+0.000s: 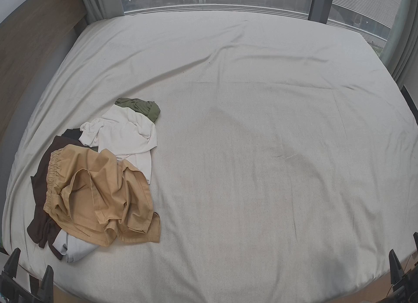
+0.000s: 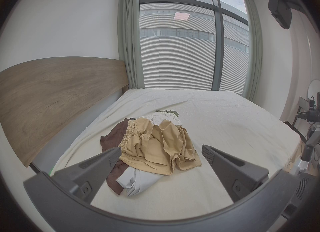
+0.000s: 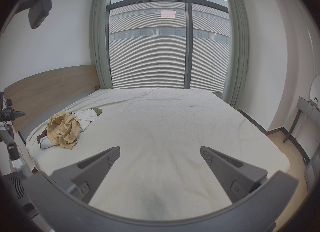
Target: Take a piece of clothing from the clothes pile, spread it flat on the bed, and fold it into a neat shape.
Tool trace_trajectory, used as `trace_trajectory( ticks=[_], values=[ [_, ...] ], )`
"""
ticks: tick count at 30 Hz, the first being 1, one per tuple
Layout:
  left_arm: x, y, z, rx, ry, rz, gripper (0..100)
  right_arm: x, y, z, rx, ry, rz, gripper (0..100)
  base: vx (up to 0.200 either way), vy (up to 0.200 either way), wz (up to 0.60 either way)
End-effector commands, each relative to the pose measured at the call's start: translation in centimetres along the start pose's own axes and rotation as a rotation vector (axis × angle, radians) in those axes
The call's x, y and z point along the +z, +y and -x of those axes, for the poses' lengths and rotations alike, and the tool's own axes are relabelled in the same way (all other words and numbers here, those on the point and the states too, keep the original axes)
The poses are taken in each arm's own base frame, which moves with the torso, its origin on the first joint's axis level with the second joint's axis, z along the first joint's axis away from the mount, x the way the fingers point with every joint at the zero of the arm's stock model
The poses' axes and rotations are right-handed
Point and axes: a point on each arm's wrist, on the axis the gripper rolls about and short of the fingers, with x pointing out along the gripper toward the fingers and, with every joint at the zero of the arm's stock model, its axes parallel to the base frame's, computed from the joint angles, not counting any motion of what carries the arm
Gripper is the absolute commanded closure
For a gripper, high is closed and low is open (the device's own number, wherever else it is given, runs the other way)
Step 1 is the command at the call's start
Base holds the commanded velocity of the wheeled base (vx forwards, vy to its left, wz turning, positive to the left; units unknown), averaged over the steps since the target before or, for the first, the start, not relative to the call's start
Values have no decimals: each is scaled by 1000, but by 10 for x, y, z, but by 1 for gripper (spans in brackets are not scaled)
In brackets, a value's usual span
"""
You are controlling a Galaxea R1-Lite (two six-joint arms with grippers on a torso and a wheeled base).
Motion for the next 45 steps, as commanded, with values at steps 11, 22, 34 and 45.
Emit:
trace_trajectory(
  ticks=[11,22,34,45],
  values=[
    [-5,0,0,6,0,10,0,-5,0,-1,-7,8,-26,0,0,0,0],
    [-5,0,0,8,-2,11,0,-5,0,-1,-10,10,-26,0,0,0,0],
    [-5,0,0,8,-2,14,0,33,0,-4,-12,-239,19,0,0,0,0],
    [-5,0,0,8,-2,13,0,91,5,-53,296,-8,-109,0,0,0,0]
  ],
)
